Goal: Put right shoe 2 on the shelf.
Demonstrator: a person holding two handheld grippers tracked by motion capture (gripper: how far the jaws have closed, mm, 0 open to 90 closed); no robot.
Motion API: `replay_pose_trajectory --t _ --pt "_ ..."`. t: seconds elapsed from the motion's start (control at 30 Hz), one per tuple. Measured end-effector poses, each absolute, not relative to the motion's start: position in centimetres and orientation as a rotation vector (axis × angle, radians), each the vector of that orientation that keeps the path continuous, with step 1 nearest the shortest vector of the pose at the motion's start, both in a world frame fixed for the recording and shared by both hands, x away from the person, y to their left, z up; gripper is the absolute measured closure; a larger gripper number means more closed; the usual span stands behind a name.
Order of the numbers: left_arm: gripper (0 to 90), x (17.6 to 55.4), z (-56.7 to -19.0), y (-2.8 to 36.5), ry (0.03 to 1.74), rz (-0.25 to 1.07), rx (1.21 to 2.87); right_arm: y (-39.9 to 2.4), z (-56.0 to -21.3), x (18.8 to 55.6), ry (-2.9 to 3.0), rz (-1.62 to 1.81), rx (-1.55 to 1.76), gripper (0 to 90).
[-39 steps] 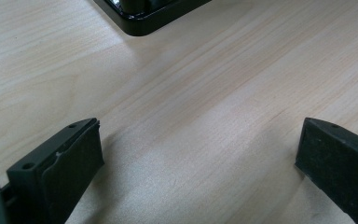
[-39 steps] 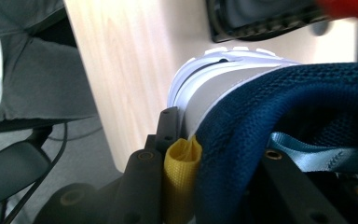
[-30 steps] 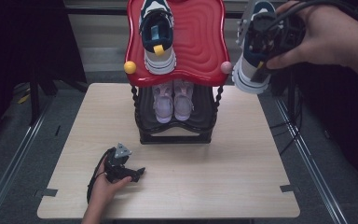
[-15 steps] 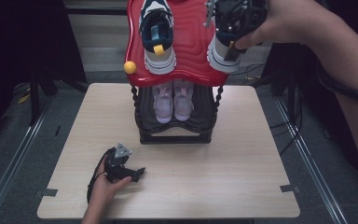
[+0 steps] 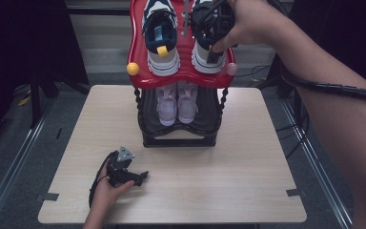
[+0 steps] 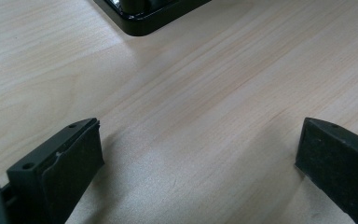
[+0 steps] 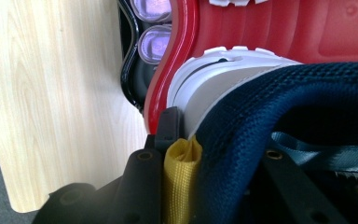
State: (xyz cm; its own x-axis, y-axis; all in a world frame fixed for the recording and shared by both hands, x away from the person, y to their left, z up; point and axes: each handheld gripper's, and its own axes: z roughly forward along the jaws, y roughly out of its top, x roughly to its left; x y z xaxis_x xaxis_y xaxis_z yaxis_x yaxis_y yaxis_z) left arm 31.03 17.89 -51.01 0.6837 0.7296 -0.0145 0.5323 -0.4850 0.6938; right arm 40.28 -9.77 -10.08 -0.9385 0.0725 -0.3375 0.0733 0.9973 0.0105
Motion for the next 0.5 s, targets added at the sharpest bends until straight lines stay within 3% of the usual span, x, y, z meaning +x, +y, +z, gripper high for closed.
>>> replay_pose_trajectory --t 0.5 --pt "0.0 31.0 -51.0 17.9 0.963 0.37 2.206 -7.6 -11.3 42.3 2.811 -0.002 0.065 71.0"
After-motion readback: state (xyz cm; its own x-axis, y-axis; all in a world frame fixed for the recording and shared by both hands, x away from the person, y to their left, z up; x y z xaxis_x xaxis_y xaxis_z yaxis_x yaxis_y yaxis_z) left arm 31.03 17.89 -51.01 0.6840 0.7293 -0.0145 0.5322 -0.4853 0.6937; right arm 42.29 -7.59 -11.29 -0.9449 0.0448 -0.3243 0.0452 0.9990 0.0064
